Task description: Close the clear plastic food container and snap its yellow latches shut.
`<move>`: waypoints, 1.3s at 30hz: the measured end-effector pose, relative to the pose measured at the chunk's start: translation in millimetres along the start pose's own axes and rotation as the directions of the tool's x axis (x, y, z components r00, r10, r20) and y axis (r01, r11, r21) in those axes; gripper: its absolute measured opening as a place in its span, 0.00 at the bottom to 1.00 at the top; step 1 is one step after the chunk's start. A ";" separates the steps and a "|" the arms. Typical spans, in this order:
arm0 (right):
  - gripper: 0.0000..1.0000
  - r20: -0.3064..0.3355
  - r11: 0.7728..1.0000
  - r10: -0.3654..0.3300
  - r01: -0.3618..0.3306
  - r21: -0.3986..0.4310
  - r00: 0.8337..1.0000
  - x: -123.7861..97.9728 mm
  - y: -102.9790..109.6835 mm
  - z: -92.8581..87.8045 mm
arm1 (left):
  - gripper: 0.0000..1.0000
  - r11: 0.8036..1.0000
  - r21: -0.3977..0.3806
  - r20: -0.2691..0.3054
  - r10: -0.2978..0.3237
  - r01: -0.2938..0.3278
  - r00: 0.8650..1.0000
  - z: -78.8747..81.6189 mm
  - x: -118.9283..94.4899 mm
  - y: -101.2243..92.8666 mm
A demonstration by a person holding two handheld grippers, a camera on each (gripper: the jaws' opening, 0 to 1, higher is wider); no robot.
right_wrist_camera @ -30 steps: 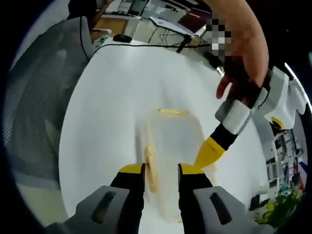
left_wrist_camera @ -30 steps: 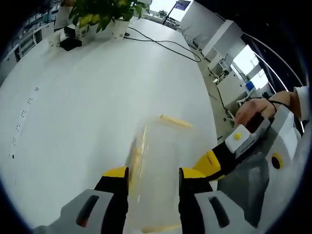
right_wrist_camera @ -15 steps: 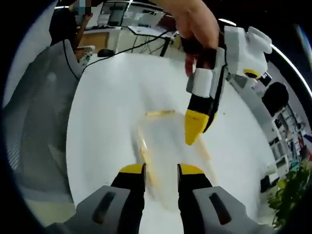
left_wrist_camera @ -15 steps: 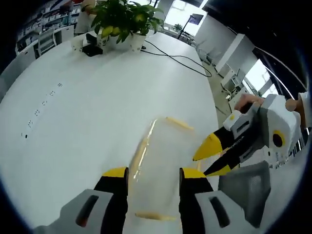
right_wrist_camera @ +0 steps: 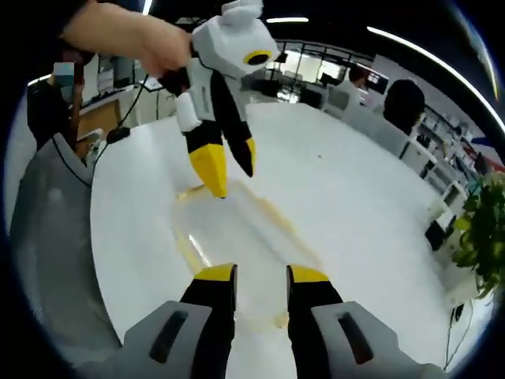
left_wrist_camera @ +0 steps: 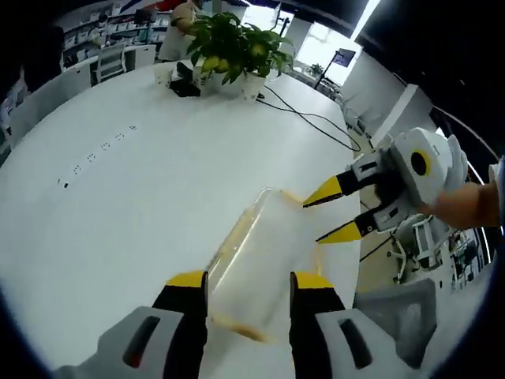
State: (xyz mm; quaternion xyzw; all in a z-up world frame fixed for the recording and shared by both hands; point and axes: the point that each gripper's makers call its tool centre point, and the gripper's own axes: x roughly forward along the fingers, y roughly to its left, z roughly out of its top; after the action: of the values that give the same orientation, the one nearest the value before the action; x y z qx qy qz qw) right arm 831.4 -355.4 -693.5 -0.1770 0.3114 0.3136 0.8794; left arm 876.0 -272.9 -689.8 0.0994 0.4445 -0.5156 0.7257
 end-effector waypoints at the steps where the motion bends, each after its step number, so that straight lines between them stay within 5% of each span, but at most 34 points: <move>1: 0.22 -0.002 1.000 -0.003 0.003 0.004 1.000 0.2 -2.7 -1.2 | 0.35 0.999 -0.032 0.011 -0.016 0.016 1.000 -1.9 -0.4 -2.5; 11: 0.23 -0.016 0.999 -0.030 0.031 0.042 0.999 2.0 -8.1 -11.1 | 0.35 0.995 -0.088 0.076 0.052 -0.045 0.996 -11.4 -2.6 14.0; 24: 0.25 -0.013 0.987 -0.056 0.057 0.149 0.998 3.1 -13.4 -17.9 | 0.35 0.952 -0.281 0.201 0.180 -0.119 0.963 -27.6 -11.9 21.2; 28: 0.25 0.000 0.966 -0.083 0.080 0.248 0.997 2.5 -21.2 -21.0 | 0.35 0.943 -0.304 0.207 0.207 -0.138 0.956 -34.8 -10.5 17.0; 31: 0.25 0.023 0.921 -0.108 0.092 0.378 0.994 1.5 -23.8 -22.3 | 0.35 0.933 -0.329 0.214 0.226 -0.148 0.950 -38.4 -10.0 14.8; 39: 0.26 0.031 0.888 -0.139 0.111 0.446 0.990 1.5 -22.1 -27.3 | 0.34 0.904 -0.393 0.222 0.271 -0.168 0.937 -47.2 -8.0 13.8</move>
State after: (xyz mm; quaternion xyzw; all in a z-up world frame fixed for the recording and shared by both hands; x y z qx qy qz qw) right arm 835.1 -385.0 -712.2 0.0175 0.3352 0.1826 0.9241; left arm 861.3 -233.0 -715.8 -0.0600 0.4154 -0.3461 0.8391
